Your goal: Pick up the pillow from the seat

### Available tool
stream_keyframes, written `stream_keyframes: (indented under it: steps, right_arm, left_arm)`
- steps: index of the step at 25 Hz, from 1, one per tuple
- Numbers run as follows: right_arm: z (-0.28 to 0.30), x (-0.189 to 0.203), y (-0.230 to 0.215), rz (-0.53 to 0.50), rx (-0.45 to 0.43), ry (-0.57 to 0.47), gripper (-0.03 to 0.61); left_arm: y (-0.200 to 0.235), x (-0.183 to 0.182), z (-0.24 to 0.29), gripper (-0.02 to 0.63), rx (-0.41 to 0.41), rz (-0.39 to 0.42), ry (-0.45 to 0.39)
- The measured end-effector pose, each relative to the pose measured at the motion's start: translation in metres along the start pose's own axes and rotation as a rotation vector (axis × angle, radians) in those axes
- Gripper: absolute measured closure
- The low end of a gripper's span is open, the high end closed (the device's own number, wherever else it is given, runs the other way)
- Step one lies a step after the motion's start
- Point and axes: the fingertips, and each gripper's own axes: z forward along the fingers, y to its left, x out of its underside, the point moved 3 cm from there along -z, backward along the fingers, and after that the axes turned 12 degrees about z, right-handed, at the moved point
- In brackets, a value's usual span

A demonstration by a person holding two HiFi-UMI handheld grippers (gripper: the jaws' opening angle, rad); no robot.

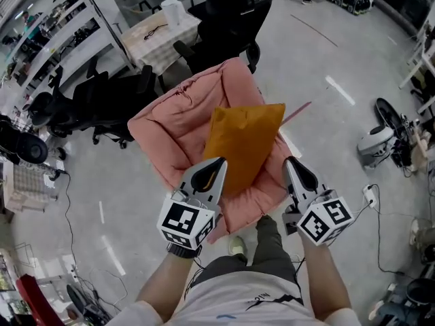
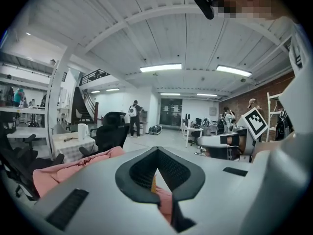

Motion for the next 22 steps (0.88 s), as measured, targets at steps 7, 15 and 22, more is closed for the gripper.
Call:
stream_keyframes:
  steps: [7, 15, 22]
  right_arm:
    - [0.072, -0.014, -0.089, 0.050, 0.005, 0.073, 0.558]
    - [0.144, -0.010, -0.174, 0.115, -0.027, 0.139, 0.459]
    - [0.183, 0.005, -0.248, 0.182, -0.022, 0.133, 0.383]
  left_arm:
    - [0.041, 0.027, 0.076, 0.604, -0.095, -0.042, 0.054]
    - [0.083, 0.059, 0.132, 0.593, -0.196, -0.079, 0.097]
    - [0.117, 0.089, 0.157, 0.450, -0.290, -0.075, 0.112]
